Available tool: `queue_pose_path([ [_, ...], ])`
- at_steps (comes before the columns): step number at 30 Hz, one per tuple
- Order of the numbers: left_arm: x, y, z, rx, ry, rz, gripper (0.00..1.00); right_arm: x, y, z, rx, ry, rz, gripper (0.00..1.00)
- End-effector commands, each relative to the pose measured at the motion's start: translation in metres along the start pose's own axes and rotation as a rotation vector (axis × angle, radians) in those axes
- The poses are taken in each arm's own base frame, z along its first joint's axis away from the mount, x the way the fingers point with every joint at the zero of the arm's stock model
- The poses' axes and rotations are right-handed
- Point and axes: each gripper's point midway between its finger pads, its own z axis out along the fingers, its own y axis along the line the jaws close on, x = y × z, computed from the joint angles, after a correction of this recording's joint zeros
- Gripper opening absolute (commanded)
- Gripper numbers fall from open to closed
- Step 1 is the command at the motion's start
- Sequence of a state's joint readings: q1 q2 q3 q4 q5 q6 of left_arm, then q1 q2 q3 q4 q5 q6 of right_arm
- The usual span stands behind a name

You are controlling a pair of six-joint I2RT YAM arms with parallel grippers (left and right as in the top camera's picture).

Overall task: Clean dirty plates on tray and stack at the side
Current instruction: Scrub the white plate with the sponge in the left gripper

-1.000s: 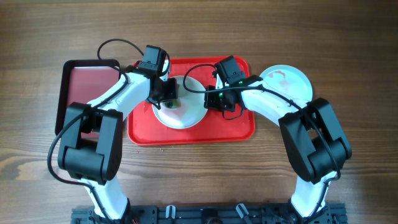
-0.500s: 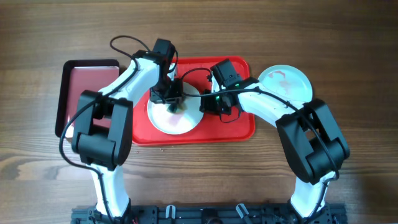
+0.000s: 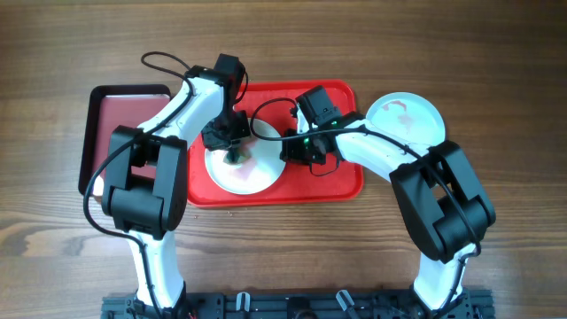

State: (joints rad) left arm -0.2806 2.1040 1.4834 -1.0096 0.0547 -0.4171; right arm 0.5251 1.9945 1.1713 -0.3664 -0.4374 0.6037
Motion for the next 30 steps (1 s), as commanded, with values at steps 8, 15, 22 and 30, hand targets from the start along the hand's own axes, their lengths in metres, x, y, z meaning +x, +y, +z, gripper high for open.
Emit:
queue_pose_path([
  [8, 0.06, -0.104, 0.024, 0.44, 0.178, 0.433, 0.04, 0.003, -0.016, 0.007, 0.031, 0.014, -0.004, 0.04],
  [15, -0.011, 0.066, 0.026, -0.396, -0.091, -0.049, 0.04, 0.003, -0.016, 0.007, 0.03, 0.011, -0.004, 0.04],
  [22, 0.009, 0.062, 0.026, -0.403, 0.007, 0.099, 0.04, 0.002, -0.016, 0.007, 0.03, 0.01, -0.005, 0.04],
  [30, 0.091, -0.023, 0.021, 0.213, 0.386, 0.492, 0.04, 0.001, -0.016, 0.007, 0.031, 0.006, -0.006, 0.04],
])
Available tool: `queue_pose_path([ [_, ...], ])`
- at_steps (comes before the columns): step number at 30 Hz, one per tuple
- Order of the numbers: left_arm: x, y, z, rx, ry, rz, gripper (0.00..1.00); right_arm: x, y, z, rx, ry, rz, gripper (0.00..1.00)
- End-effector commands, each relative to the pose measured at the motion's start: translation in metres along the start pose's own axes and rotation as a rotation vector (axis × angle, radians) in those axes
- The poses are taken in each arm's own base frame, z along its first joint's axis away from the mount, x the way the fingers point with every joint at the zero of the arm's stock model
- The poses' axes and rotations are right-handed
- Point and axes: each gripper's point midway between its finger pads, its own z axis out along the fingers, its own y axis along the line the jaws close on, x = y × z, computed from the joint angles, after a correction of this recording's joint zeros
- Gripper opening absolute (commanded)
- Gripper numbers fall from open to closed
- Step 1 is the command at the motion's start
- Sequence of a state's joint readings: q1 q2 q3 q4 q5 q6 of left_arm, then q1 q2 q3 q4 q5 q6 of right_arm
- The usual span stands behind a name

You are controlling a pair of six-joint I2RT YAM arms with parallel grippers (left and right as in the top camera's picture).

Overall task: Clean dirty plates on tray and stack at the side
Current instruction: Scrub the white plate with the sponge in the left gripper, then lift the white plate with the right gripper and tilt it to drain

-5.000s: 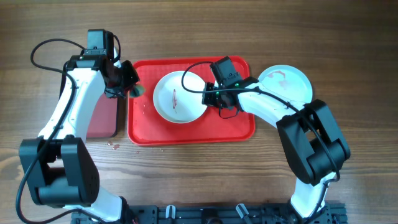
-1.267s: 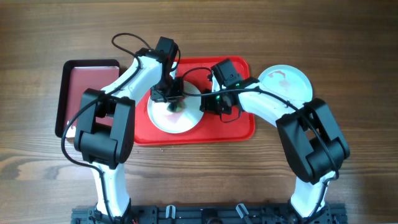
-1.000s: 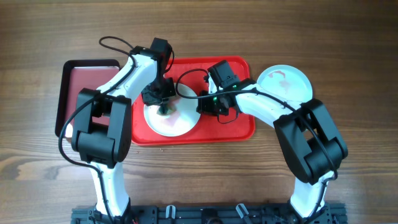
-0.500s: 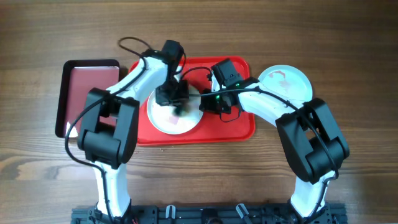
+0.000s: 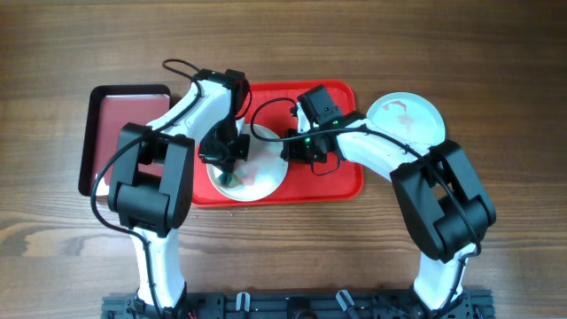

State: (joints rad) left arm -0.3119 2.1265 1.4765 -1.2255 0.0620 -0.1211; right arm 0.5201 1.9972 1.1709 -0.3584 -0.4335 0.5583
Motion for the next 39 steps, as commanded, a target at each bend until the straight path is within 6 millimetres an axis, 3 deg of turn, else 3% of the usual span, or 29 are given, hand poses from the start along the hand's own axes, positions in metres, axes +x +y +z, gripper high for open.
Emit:
queue_pose_path([
  [1, 0.012, -0.055, 0.02, 0.314, 0.076, 0.254, 0.04, 0.005, -0.014, 0.007, 0.03, 0.015, 0.037, 0.04],
  [8, -0.067, -0.072, 0.01, 0.336, -0.272, 0.341, 0.04, 0.005, -0.014, 0.007, 0.029, 0.015, 0.029, 0.04],
  [10, -0.08, -0.073, 0.007, 0.328, -0.326, 0.345, 0.04, 0.005, -0.014, 0.007, 0.029, 0.014, 0.029, 0.04],
  [11, -0.09, -0.063, 0.007, 0.272, -0.353, 0.284, 0.04, 0.005, -0.014, 0.007, 0.029, 0.014, 0.029, 0.04],
  [14, -0.11, 0.0, 0.006, -0.05, -0.424, -0.056, 0.04, 0.005, -0.014, 0.007, 0.029, 0.014, 0.029, 0.04],
  [15, -0.109, 0.021, -0.002, -0.149, -0.437, -0.172, 0.04, 0.004, -0.014, 0.007, 0.029, 0.013, 0.029, 0.04],
  [17, -0.106, 0.035, -0.028, -0.2, -0.431, -0.236, 0.04, 0.004, -0.014, 0.007, 0.03, 0.01, 0.028, 0.04],
  [21, -0.105, 0.05, -0.12, -0.119, -0.481, -0.302, 0.04, 0.002, -0.016, 0.007, 0.046, 0.001, 0.028, 0.04],
  [23, -0.105, 0.057, -0.139, -0.042, -0.494, -0.328, 0.04, 0.002, -0.017, 0.007, 0.048, -0.001, 0.027, 0.04],
  [25, -0.097, 0.064, -0.132, 0.084, -0.424, -0.363, 0.04, -0.002, -0.013, 0.0, 0.038, -0.011, 0.027, 0.04],
  [27, -0.087, 0.062, -0.123, 0.107, -0.368, -0.368, 0.04, -0.01, -0.004, -0.017, 0.033, -0.056, -0.01, 0.04],
  [29, -0.078, 0.057, -0.106, 0.104, -0.312, -0.357, 0.04, -0.021, -0.003, -0.048, 0.107, -0.147, -0.05, 0.04],
  [32, -0.061, 0.029, -0.077, 0.223, -0.2, -0.304, 0.04, -0.026, -0.019, -0.111, 0.342, -0.291, -0.104, 0.04],
  [34, -0.054, 0.013, -0.068, 0.304, -0.156, -0.245, 0.04, -0.025, -0.03, -0.159, 0.531, -0.402, -0.152, 0.04],
  [39, -0.057, 0.008, -0.066, 0.303, -0.169, -0.231, 0.04, -0.029, -0.028, -0.233, 0.903, -0.628, -0.321, 0.04],
])
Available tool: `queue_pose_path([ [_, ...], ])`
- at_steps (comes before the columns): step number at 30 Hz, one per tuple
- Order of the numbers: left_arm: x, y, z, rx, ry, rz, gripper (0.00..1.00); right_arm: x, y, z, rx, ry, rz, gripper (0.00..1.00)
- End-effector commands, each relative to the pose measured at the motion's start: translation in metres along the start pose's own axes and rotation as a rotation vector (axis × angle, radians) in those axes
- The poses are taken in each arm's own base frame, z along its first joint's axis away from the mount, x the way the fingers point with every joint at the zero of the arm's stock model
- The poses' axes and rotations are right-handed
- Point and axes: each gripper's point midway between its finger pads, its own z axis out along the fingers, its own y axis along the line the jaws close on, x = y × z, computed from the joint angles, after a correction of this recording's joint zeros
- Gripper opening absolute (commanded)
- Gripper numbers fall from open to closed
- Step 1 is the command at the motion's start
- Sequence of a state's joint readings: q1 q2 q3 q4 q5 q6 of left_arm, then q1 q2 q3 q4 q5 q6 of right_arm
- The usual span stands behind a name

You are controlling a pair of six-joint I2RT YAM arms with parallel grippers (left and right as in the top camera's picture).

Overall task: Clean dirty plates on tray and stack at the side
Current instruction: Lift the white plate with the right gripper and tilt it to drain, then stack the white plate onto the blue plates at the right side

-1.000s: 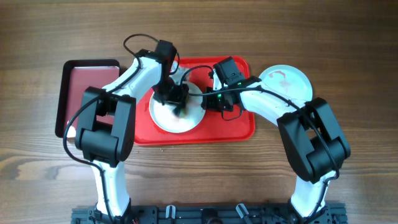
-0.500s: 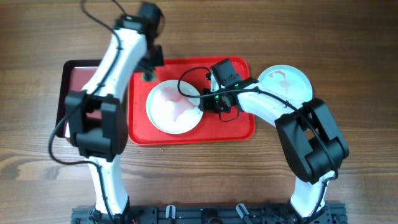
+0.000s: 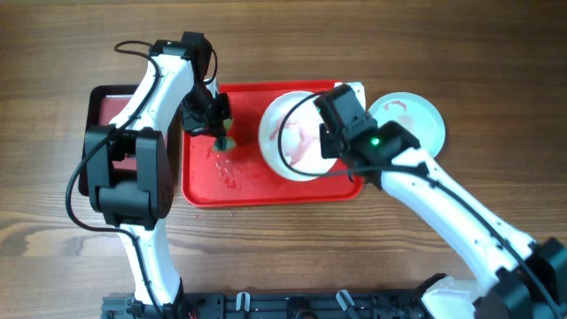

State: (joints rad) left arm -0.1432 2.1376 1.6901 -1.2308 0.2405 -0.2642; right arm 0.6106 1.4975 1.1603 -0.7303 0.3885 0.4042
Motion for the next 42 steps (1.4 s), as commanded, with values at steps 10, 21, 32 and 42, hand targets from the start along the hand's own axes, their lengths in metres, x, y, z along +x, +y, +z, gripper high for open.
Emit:
queue_pose_path([
  [10, 0.004, -0.029, 0.003, 0.046, -0.017, 0.09, 0.04, -0.081, -0.017, -0.107, 0.689, -0.49, -0.424, 0.04],
  [21, 0.002, -0.03, 0.003, 0.048, -0.024, 0.092, 0.04, -0.098, 0.0, -0.143, 0.768, -0.563, -0.465, 0.04],
  [32, 0.002, -0.03, 0.003, 0.048, -0.023, 0.092, 0.04, -0.081, 0.016, -0.112, 0.607, -0.58, -0.426, 0.04],
  [42, 0.002, -0.03, 0.003, 0.048, -0.023, 0.092, 0.04, -0.003, 0.013, -0.017, -0.225, -0.061, 0.055, 0.04],
])
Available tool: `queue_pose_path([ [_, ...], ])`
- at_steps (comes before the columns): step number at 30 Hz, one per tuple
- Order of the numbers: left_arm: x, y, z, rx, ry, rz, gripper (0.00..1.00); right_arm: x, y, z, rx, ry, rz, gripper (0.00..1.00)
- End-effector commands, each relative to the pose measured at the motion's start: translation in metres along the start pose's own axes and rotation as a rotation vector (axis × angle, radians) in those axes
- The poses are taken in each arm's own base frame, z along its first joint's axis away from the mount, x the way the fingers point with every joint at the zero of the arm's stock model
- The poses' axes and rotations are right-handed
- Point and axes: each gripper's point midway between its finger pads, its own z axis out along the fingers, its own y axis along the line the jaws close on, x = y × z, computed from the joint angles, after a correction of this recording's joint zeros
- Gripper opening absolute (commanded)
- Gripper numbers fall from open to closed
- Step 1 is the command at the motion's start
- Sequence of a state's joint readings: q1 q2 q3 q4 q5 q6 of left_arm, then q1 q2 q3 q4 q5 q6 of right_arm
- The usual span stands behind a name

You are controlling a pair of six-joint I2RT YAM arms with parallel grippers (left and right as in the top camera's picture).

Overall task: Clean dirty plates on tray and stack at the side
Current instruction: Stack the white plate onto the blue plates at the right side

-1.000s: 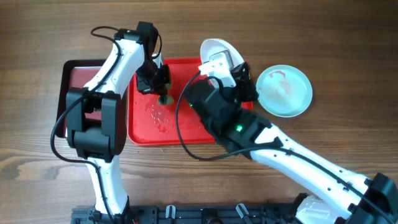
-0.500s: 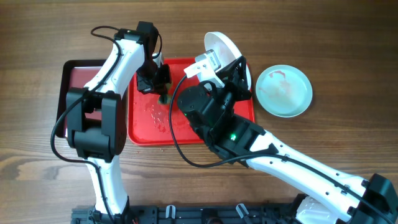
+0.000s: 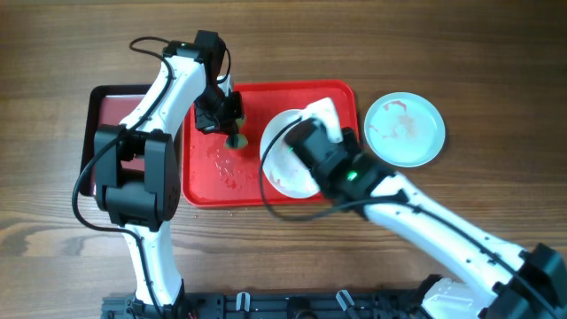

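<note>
A white plate [image 3: 280,168] hangs over the red tray [image 3: 341,177], tilted, with my right gripper [image 3: 308,133] shut on its far rim; the wrist covers much of the plate and the fingers. My left gripper [image 3: 232,127] is over the tray's back left part, shut on a small green scrubber [image 3: 237,139] that points down at the tray. A second white plate [image 3: 405,129] with faint pink smears lies on the table to the right of the tray.
A dark-rimmed tray with a pink inside [image 3: 124,124] lies left of the red tray, under the left arm. Smears and crumbs [image 3: 221,167] mark the red tray's left half. Bare wooden table [image 3: 283,35] lies all around.
The right arm has swung in over the tray's middle; the plate it holds now sits lower and nearer the front edge. The left gripper with the scrubber has shifted slightly right.
First the scrubber in my left gripper was down on the plate lying in the tray, my right gripper at its right rim. Then the scrubber was at the plate's front left. Later the right gripper held the plate raised and the left had moved off it.
</note>
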State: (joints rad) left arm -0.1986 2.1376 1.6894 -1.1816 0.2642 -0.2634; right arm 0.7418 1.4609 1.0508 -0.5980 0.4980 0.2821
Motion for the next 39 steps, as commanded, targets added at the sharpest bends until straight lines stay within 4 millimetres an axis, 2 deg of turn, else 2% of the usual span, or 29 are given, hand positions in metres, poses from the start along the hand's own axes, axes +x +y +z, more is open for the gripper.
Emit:
queue_pose_path([
  [1, 0.002, -0.004, -0.002, 0.02, 0.002, 0.026, 0.04, -0.014, -0.037, -0.006, -0.233, 0.041, 0.331, 0.04],
  [3, 0.002, -0.004, -0.002, 0.02, 0.002, 0.026, 0.04, -0.003, -0.09, 0.007, -0.196, 0.095, 0.505, 0.04],
  [6, 0.002, -0.004, -0.002, 0.019, 0.002, 0.026, 0.04, 0.039, -0.179, 0.023, -0.033, 0.183, 0.744, 0.04],
  [7, 0.002, -0.004, -0.002, 0.02, 0.001, 0.027, 0.04, 0.05, -0.196, 0.026, 0.006, 0.199, 0.788, 0.04],
  [9, 0.002, -0.004, -0.002, 0.02, 0.001, 0.026, 0.04, 0.092, -0.232, 0.04, 0.122, 0.28, 0.882, 0.04],
  [10, 0.001, -0.004, -0.002, 0.02, -0.001, 0.027, 0.04, 0.104, -0.236, 0.046, 0.135, 0.309, 0.902, 0.04],
  [12, 0.0, -0.004, -0.002, 0.022, -0.005, 0.028, 0.04, 0.126, -0.235, 0.067, 0.143, 0.378, 0.918, 0.04],
  [15, -0.002, -0.005, -0.002, 0.025, -0.013, 0.03, 0.04, 0.142, -0.226, 0.092, 0.123, 0.447, 0.92, 0.05],
  [16, -0.002, -0.005, -0.002, 0.026, -0.016, 0.031, 0.04, 0.146, -0.224, 0.095, 0.122, 0.464, 0.92, 0.16],
  [17, -0.004, -0.006, -0.002, 0.027, -0.023, 0.034, 0.04, 0.148, -0.22, 0.099, 0.101, 0.477, 0.924, 0.4],
  [18, -0.006, -0.005, -0.005, 0.019, -0.032, 0.033, 0.04, 0.143, -0.215, 0.1, 0.06, 0.466, 0.933, 0.49],
  [19, -0.008, -0.004, -0.011, 0.019, -0.042, 0.031, 0.04, 0.133, -0.211, 0.099, 0.016, 0.446, 0.938, 0.52],
  [20, -0.01, -0.004, -0.023, 0.018, -0.058, 0.028, 0.04, 0.111, -0.204, 0.095, -0.088, 0.4, 0.92, 0.59],
  [22, -0.013, 0.006, -0.052, -0.031, -0.116, 0.017, 0.04, 0.089, -0.201, 0.082, -0.147, 0.359, 0.915, 0.62],
  [24, -0.012, 0.038, -0.097, -0.16, -0.23, -0.017, 0.04, 0.053, -0.202, 0.057, -0.17, 0.27, 0.852, 0.62],
  [25, -0.008, 0.062, -0.12, -0.236, -0.28, -0.057, 0.04, 0.031, -0.194, 0.042, -0.192, 0.216, 0.803, 0.63],
  [26, -0.006, 0.077, -0.132, -0.27, -0.296, -0.089, 0.04, 0.018, -0.182, 0.032, -0.215, 0.182, 0.763, 0.64],
  [28, -0.002, 0.111, -0.141, -0.276, -0.288, -0.204, 0.04, 0.004, -0.156, 0.023, -0.26, 0.159, 0.694, 0.66],
  [30, -0.003, 0.143, -0.136, -0.272, -0.282, -0.328, 0.04, -0.001, -0.131, 0.024, -0.296, 0.168, 0.634, 0.68],
  [32, -0.007, 0.177, -0.119, -0.267, -0.29, -0.423, 0.04, 0.0, -0.109, 0.029, -0.309, 0.195, 0.578, 0.69],
  [33, -0.007, 0.187, -0.112, -0.267, -0.291, -0.443, 0.04, 0.001, -0.103, 0.031, -0.318, 0.206, 0.567, 0.69],
  [36, -0.014, 0.218, -0.08, -0.258, -0.334, -0.499, 0.04, 0.005, -0.09, 0.037, -0.332, 0.238, 0.543, 0.7],
  [39, -0.021, 0.232, -0.052, -0.25, -0.391, -0.512, 0.06, 0.007, -0.089, 0.038, -0.332, 0.244, 0.541, 0.7],
])
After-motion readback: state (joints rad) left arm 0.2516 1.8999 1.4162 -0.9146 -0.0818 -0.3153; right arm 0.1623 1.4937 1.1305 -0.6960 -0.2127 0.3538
